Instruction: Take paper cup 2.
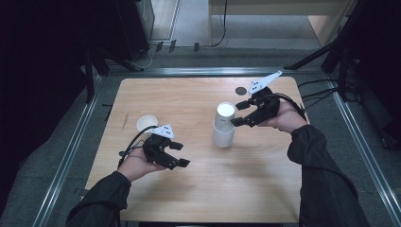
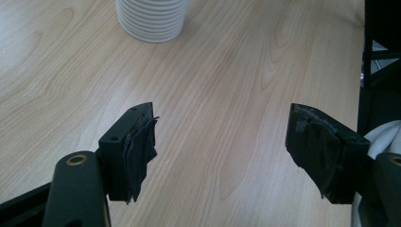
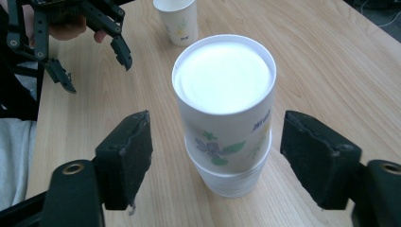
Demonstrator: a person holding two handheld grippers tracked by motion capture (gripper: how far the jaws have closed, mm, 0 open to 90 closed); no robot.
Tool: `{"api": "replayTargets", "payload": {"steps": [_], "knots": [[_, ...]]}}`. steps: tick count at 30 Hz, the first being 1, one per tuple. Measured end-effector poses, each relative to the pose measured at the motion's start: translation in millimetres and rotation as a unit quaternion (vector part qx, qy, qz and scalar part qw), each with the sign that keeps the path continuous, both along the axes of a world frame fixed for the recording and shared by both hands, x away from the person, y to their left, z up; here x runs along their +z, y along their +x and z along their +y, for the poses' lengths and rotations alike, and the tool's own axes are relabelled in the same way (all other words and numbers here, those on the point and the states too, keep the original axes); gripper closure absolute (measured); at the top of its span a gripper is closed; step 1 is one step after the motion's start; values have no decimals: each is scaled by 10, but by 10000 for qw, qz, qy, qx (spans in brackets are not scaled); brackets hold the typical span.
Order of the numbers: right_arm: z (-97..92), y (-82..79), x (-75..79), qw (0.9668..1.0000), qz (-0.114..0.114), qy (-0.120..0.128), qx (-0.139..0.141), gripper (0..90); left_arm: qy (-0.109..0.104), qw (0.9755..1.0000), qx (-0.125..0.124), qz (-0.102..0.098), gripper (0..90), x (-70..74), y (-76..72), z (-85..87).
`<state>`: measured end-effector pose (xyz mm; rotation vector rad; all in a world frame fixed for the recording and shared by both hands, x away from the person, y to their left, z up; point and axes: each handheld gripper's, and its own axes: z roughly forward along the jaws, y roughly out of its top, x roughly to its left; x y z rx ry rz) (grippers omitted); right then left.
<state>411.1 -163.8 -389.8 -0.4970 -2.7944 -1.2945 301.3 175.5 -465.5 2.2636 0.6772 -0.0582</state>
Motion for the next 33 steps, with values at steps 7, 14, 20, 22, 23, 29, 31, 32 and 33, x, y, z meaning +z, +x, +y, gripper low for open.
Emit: {"api": "replayTargets", "payload": {"steps": [7,14,20,22,23,29,31,32,33], "knots": [[170,67,63,9995,-23,-263,181,253,-40,10000,-6,14,252,7,3,15],[345,111,58,9981,-30,-552,264,252,-5,10000,-30,-3,252,7,-3,15],[430,160,11,9969,12,-754,232,256,-12,10000,-43,-5,252,7,-4,16],[450,174,-8,9965,35,-798,235,259,-27,10000,-47,1,252,8,-4,16],[461,182,-16,9963,37,-829,237,260,-29,10000,-47,-15,252,8,-5,14],[505,194,-31,9956,41,-909,224,297,-18,10000,-73,-31,252,8,-9,11],[504,193,-28,9955,45,-915,222,301,-43,10000,-67,-20,252,13,-12,12],[502,194,-27,9956,35,-909,222,303,-43,10000,-73,-27,252,12,-11,12],[496,193,-23,9955,22,-920,217,306,-42,10000,-80,-10,252,9,-9,12]]}}
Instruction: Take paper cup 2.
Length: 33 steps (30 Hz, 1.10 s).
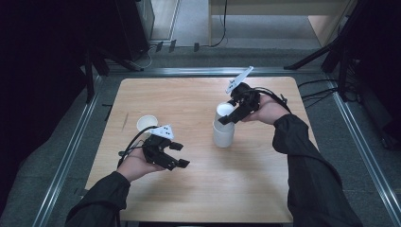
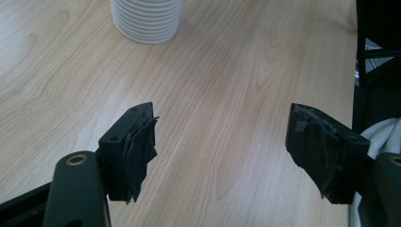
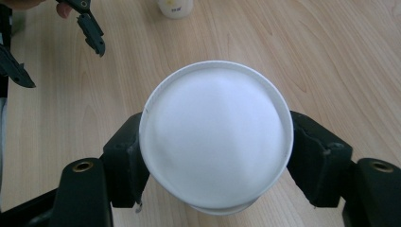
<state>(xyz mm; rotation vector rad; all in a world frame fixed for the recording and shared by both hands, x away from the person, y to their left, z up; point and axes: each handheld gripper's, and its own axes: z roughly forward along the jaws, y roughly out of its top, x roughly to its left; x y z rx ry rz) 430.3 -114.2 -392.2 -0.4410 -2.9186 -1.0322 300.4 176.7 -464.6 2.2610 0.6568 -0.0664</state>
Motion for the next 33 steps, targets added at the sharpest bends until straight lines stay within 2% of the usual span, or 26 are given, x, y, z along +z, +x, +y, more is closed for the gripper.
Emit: {"api": "replayTargets", "payload": {"steps": [8,15,20,23,26,30,33], "knots": [[-22,-12,53,10000,-46,6,-2,320,15,10000,12,10,252,-1,1,-1],[-34,-21,170,10000,-60,63,-21,323,18,10000,14,14,252,-4,3,-2],[-40,-43,276,9999,-95,75,-25,324,16,10000,0,15,252,-4,4,-6],[-19,-67,338,9999,-157,-43,-9,325,3,10000,-20,21,252,-7,4,-8],[-15,-78,409,9999,-162,-59,-3,326,-66,9999,-79,9,252,-3,-4,-11],[-29,-106,529,9998,-182,-1,-20,327,-79,9999,-78,11,252,1,-6,-14],[-33,-147,657,9996,-281,-4,28,327,-80,9999,-72,37,252,-6,-3,-18]]}}
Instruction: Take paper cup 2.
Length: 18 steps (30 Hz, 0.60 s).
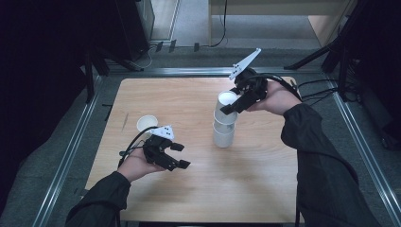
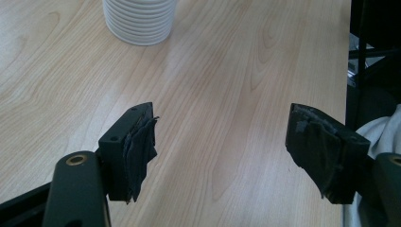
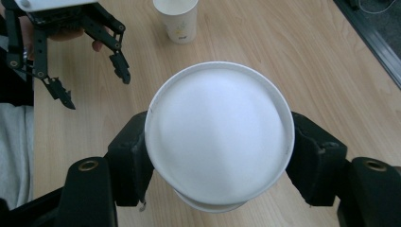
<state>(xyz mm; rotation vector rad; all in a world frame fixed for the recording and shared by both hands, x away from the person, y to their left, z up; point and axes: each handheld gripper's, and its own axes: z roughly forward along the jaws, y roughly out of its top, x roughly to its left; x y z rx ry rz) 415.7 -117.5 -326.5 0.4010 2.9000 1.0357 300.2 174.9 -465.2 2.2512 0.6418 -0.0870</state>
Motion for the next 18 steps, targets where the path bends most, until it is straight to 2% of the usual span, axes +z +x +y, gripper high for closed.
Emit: {"api": "replayTargets", "payload": {"steps": [2,5,9,13,18], "knots": [[-3,-32,91,10000,-79,20,38,328,11,10000,-10,4,251,-2,0,-2],[-16,-85,219,9999,-78,100,94,331,12,10000,-15,0,251,-4,-3,-3],[-32,-175,313,9995,-70,190,252,332,10,10000,10,4,251,-6,2,0],[-46,-291,305,9989,-91,201,402,333,10,10000,2,10,252,-7,6,6],[-55,-412,171,9985,5,132,537,333,9,10000,-22,-55,252,-8,0,1]]}}
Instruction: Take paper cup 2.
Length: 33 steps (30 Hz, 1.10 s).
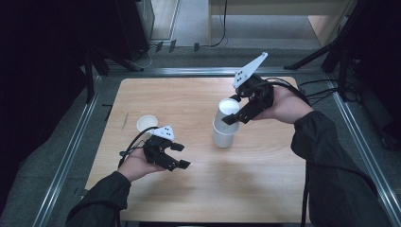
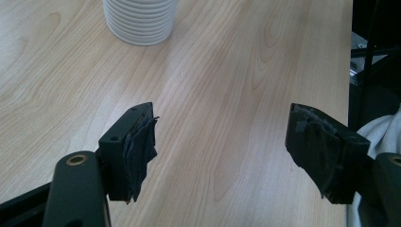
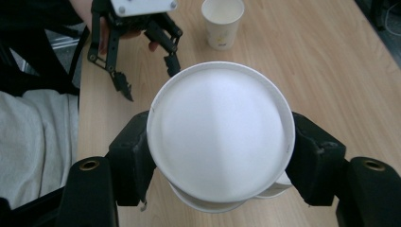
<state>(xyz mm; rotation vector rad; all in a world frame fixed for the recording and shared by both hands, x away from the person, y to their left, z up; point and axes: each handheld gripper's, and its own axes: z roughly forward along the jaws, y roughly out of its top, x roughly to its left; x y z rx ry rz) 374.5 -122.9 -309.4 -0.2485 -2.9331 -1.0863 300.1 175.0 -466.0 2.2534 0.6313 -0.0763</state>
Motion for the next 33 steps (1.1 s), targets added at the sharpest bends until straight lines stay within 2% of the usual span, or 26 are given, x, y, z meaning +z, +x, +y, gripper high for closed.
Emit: {"api": "replayTargets", "payload": {"steps": [5,10,16,19,21,23,27,30,33], "knots": [[-23,-101,-174,9999,43,-8,113,335,-49,10000,36,-15,252,9,10,22],[-79,-161,-370,9997,147,182,76,335,-93,9999,66,-28,252,12,9,11],[-108,-278,-632,9992,136,367,72,336,-124,9999,14,-47,251,11,4,-44],[-113,-321,-764,9986,202,489,63,337,-126,9999,-82,-45,251,9,-6,-83],[-110,-344,-840,9981,260,553,69,337,-264,9995,-149,3,251,28,-15,-115],[-104,-366,-909,9975,303,630,62,337,-349,9991,-226,-55,251,55,-26,-152],[-88,-392,-1027,9960,359,812,76,337,-269,9991,-292,-122,251,87,-13,-224],[-75,-406,-1102,9950,291,955,69,337,-275,9989,-388,57,252,122,30,-251],[-66,-418,-1156,9938,319,1062,27,338,-241,9988,-429,-36,252,154,65,-262]]}}
